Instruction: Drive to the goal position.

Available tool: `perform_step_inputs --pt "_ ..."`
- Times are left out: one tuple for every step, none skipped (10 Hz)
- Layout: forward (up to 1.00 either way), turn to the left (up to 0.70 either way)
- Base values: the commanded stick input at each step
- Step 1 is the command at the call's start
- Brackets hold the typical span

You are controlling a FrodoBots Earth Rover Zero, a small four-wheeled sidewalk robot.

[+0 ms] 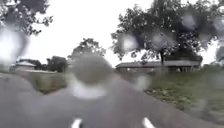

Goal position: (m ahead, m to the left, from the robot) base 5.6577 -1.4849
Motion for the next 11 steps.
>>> perform_step_inputs --pt "0.70 0.00" --pt "0.70 0.00" --pt "0.70 0.00" --pt "0.70 0.00" --pt "0.70 0.00" --pt "0.70 0.00" --pt "0.70 0.00" --pt "0.70 0.00" --pt "0.70 0.00" --pt "0.70 0.00" --pt "0.70 0.00"
